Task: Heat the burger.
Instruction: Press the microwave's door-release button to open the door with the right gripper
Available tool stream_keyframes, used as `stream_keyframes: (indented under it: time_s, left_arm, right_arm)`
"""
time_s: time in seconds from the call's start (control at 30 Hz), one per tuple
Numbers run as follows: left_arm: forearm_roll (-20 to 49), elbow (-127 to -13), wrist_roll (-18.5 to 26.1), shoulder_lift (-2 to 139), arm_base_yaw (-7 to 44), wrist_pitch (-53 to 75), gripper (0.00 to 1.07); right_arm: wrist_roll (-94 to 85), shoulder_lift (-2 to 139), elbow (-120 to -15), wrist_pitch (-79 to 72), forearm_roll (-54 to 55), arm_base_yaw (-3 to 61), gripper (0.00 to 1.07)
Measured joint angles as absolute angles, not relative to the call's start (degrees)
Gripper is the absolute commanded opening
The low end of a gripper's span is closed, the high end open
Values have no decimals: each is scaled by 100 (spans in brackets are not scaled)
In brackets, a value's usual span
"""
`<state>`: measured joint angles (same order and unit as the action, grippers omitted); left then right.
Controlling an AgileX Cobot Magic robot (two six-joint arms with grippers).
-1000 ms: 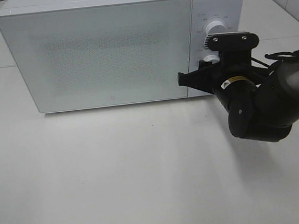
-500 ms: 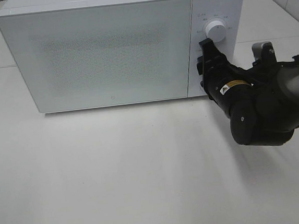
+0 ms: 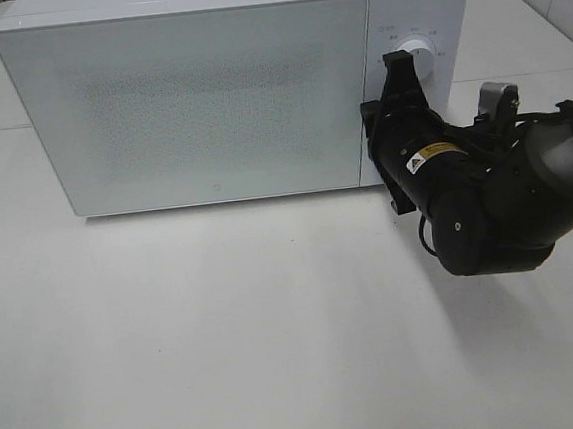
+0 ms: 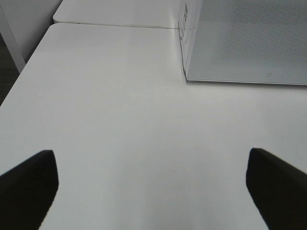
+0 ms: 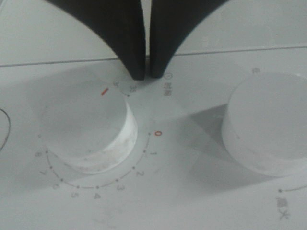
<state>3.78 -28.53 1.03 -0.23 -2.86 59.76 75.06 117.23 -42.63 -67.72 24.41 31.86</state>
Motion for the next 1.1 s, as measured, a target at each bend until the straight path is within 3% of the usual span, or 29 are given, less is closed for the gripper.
stream_keyframes:
  time_s: [0.2,0.27,0.47,1.1]
  left_arm:
    - [378,-2853,103,-23,-286,5976,101]
    - [378,-2853,103,-23,-286,5976,101]
    - [378,-2853,103,-23,-286,5976,101]
    - [378,-2853,103,-23,-286,5976,101]
  right_arm:
    - [7489,11723,-4263,-6772,2389,3186,15]
    - [7489,11723,-4263,-6772,2338,3191,31]
    - [7391,11665,-4263,-6560,2269,3197,50]
    - [5563,10250,-4034,-3976,1570,3186,51]
